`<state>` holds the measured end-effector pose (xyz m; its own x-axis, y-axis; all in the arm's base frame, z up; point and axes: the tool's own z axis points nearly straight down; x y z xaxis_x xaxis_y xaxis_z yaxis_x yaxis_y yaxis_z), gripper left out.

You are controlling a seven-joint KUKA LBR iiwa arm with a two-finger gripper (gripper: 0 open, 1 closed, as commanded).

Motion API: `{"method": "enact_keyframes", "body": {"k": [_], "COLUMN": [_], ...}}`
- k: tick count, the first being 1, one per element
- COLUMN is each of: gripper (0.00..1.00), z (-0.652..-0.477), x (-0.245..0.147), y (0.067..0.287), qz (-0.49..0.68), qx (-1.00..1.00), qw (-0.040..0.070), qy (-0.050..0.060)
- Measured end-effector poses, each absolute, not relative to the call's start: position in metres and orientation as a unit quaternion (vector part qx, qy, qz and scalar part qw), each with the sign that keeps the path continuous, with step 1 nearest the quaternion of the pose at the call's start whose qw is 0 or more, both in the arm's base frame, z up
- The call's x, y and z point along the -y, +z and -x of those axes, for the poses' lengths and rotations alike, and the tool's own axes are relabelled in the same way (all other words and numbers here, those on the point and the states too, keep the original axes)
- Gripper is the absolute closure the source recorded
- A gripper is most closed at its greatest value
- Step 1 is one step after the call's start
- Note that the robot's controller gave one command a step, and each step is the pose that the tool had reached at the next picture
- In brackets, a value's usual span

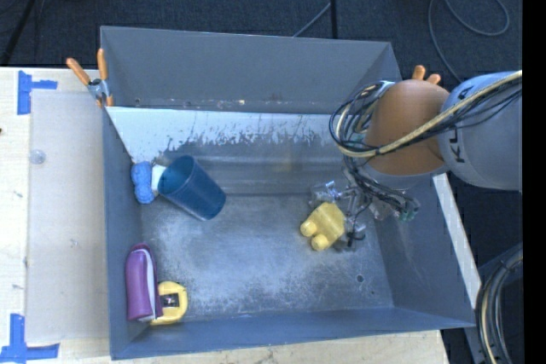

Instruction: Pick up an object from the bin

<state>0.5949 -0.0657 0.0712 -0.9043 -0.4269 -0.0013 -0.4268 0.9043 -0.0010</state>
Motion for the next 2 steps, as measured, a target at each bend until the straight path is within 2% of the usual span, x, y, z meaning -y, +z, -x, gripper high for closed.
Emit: {"method": "enact_keyframes", "body": {"k": [1,2], "gripper": [1.0,1.0], "z": [-0.595,-0.602], "x": [0.066,0.051], "y": [0.071,0.072], "qz": [0.219,0.234], "qx": [-0.976,-0.972], "qw": [0.001,0.002], "qy": [0.0,-0.002]}}
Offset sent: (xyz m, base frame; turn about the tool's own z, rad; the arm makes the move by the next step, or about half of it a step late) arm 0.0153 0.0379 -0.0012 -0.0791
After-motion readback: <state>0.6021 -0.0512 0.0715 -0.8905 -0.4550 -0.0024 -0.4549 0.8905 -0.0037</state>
